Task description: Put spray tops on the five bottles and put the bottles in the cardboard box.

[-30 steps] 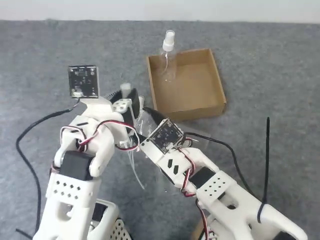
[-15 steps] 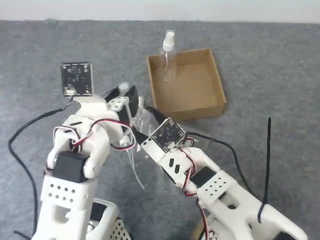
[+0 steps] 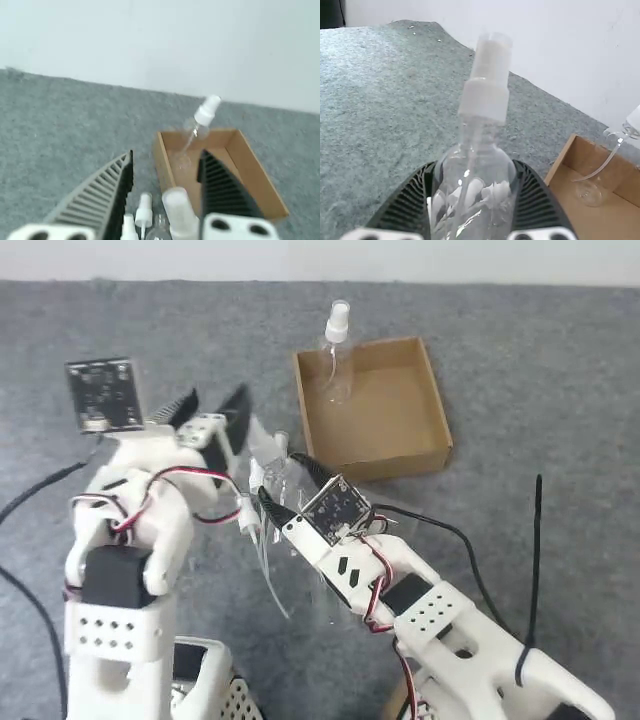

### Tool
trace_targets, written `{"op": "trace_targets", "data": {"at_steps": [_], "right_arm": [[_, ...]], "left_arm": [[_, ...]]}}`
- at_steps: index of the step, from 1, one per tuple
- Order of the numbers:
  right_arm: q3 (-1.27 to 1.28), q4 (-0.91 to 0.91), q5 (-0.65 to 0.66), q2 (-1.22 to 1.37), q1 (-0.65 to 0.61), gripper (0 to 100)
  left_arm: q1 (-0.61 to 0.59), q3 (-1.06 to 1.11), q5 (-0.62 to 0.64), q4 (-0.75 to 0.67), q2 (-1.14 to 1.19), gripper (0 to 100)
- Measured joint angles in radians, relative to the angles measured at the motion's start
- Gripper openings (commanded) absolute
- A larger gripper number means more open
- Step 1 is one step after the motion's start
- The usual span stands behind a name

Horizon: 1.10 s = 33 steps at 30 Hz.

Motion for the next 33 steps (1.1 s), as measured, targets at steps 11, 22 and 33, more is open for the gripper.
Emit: {"op": "trace_targets", "data": {"at_steps": [11, 22, 33], "right_arm": [[0.0, 0.0, 0.0, 0.0, 0.0, 0.6], [0.015, 0.0, 0.0, 0.002, 0.0, 0.6], [0.017, 0.0, 0.0, 0.002, 0.0, 0.6]], "left_arm": [[-0.003, 0.0, -0.092, -0.044, 0.181, 7], [0.138, 0.005, -0.155, 0.051, 0.18, 7], [0.11, -0.011, -0.16, 0.063, 0.18, 8]]}}
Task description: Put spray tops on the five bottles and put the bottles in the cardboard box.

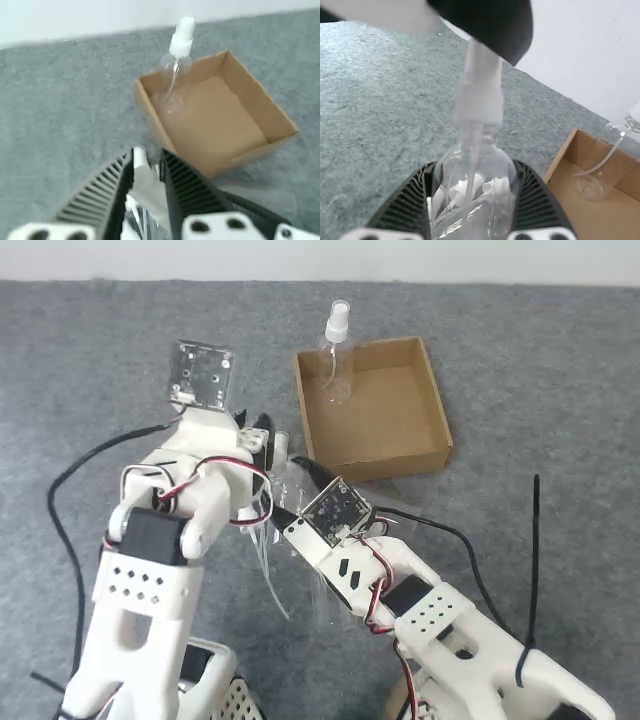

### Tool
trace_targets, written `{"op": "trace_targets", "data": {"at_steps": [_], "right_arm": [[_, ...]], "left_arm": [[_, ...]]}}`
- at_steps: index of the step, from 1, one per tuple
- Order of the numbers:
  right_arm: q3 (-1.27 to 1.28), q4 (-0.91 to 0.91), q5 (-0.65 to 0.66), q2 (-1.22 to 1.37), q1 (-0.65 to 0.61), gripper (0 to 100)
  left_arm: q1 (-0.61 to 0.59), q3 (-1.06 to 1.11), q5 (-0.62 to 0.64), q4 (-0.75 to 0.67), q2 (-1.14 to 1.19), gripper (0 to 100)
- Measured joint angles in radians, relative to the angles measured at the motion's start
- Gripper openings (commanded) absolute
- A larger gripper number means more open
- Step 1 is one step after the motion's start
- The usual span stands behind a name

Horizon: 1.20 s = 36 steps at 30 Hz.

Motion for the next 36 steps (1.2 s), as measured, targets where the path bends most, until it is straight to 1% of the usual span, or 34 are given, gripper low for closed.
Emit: {"op": "trace_targets", "data": {"at_steps": [4, 6, 9, 13, 20, 24, 27, 33, 36], "right_arm": [[-0.002, 0.0, 0.0, 0.0, 0.005, 0.6], [-0.002, 0.0, 0.0, 0.0, 0.006, 0.6], [-0.002, 0.0, 0.0, 0.0, 0.006, 0.6], [-0.002, 0.0, 0.0, 0.0, 0.006, 0.6], [-0.002, 0.0, -0.002, 0.0, 0.012, 0.6], [-0.002, 0.0, -0.002, 0.0, 0.012, 0.6], [-0.002, 0.0, -0.002, 0.0, 0.012, 0.6], [-0.002, 0.0, -0.002, 0.0, 0.006, 0.6], [-0.002, 0.003, -0.002, 0.0, 0.015, 0.6]], "left_arm": [[-0.143, -0.068, 0.002, 0.0, 0.003, 8], [-0.167, -0.068, 0.002, 0.0, 0.006, 8], [-0.169, -0.02, -0.04, -0.025, 0.009, 8], [-0.153, 0.069, -0.055, -0.078, 0.009, 8], [-0.02, 0.083, -0.057, -0.04, 0.009, 7], [0.006, 0.083, -0.057, -0.02, 0.009, 7], [-0.005, 0.081, -0.058, -0.02, 0.009, 7], [-0.109, 0.008, -0.061, 0.012, 0.009, 8], [-0.129, -0.02, -0.057, 0.046, 0.009, 8]]}}
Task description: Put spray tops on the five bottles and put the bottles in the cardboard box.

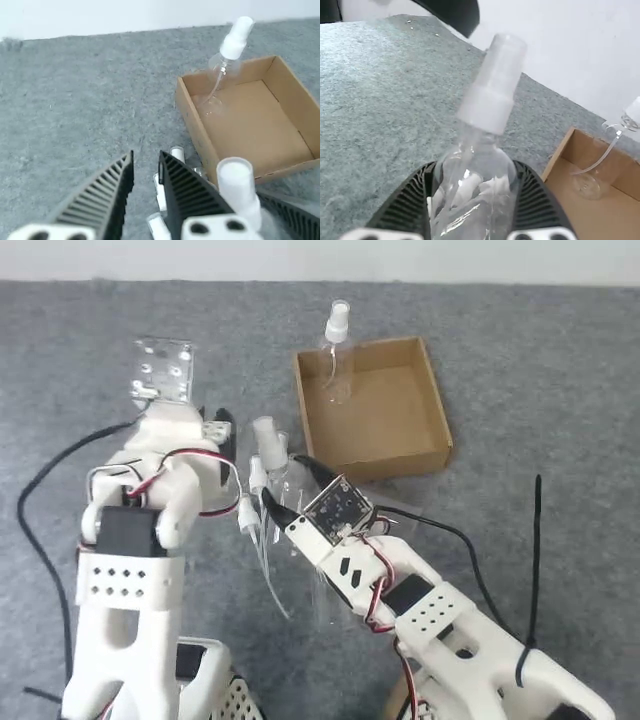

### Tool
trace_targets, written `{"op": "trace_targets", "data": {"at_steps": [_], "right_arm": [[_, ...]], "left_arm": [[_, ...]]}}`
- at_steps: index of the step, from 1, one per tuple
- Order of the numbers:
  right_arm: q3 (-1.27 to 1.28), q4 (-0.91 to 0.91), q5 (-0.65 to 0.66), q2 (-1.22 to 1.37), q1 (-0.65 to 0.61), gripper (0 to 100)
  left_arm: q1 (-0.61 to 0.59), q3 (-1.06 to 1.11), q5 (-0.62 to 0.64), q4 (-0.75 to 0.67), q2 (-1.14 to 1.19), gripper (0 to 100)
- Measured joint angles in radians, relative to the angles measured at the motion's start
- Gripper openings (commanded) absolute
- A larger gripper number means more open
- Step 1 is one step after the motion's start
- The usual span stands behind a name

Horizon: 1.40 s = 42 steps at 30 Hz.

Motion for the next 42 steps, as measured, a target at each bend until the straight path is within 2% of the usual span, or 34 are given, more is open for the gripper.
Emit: {"op": "trace_targets", "data": {"at_steps": [3, 6, 10, 13, 19, 23, 29, 35, 42], "right_arm": [[-0.02, 0.058, 0.0, 0.0, 0.041, 0.6], [-0.097, 0.138, -0.075, 0.0, 0.101, 0.6], [-0.207, 0.238, -0.161, 0.0, 0.155, 0.6], [-0.276, 0.292, -0.169, 0.0, 0.155, 0.6], [-0.451, 0.397, -0.173, 0.035, 0.155, 0.6], [-0.588, 0.443, -0.173, 0.169, 0.155, 0.6], [-0.743, 0.5, -0.19, 0.342, 0.15, 0.6], [-0.801, 0.703, -0.25, 0.33, 0.071, 0.6], [-0.802, 0.925, -0.25, 0.149, 0.075, 0.6]], "left_arm": [[-0.002, 0.009, 0.014, 0.005, -0.026, 8], [-0.006, 0.086, 0.048, -0.015, -0.132, 9], [-0.002, 0.239, 0.012, -0.041, -0.319, 17], [-0.005, 0.344, 0.005, -0.046, -0.42, 21], [0.005, 0.47, 0.002, -0.046, -0.531, 22], [0.083, 0.539, 0.002, -0.046, -0.606, 30], [0.204, 0.608, 0.002, -0.046, -0.732, 30], [0.167, 0.643, 0.0, -0.055, -0.766, 30], [0.166, 0.689, 0.0, -0.087, -0.775, 30]]}}
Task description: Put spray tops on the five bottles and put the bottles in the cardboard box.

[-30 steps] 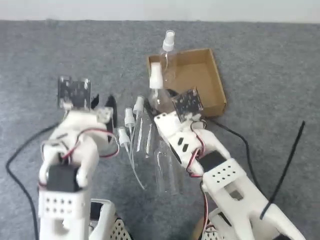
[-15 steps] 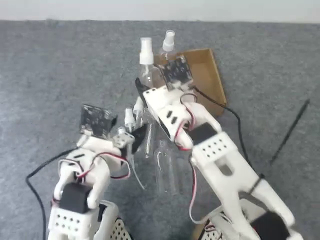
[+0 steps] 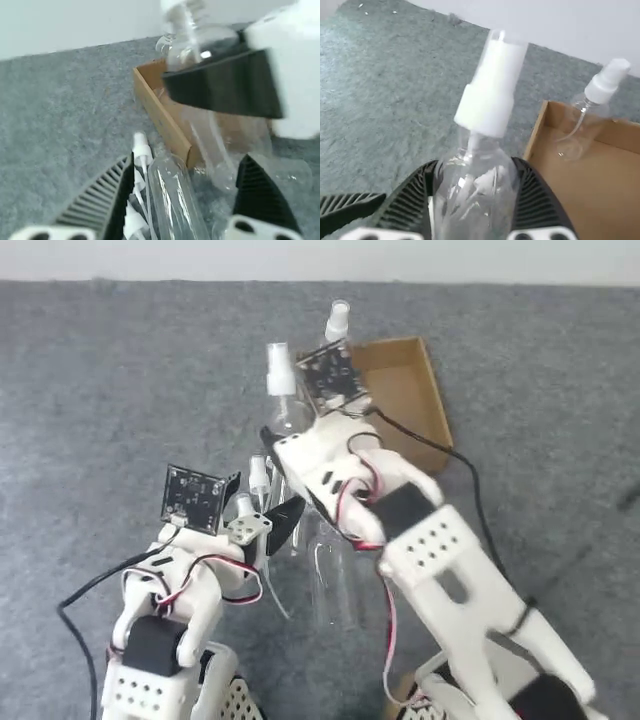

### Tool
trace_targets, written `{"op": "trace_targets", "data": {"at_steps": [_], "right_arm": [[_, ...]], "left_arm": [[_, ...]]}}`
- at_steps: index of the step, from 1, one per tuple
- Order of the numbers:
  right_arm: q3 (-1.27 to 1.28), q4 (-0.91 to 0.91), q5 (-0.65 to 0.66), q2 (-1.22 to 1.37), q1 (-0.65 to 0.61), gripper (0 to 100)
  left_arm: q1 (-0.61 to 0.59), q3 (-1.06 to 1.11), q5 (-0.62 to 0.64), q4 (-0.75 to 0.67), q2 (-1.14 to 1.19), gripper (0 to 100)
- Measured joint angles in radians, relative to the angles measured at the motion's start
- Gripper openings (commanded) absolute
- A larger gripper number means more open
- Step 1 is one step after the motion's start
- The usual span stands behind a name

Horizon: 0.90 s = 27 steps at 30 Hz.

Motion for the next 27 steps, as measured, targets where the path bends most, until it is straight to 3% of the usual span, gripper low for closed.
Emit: {"op": "trace_targets", "data": {"at_steps": [11, 15, 20, 27], "right_arm": [[0.0, 0.127, 0.009, -0.186, 0.014, 0.6], [0.0, 0.032, 0.11, -0.167, 0.141, 0.6], [-0.08, -0.16, 0.206, 0.017, 0.344, 0.6], [-0.354, -0.276, 0.219, 0.47, 0.456, 0.6]], "left_arm": [[0.0, 0.0, -0.006, 0.0, 0.002, 30], [-0.009, 0.0, -0.006, 0.0, 0.003, 25], [-0.051, 0.0, -0.006, 0.0, 0.0, 13], [-0.164, 0.057, -0.006, -0.101, 0.0, 9]]}}
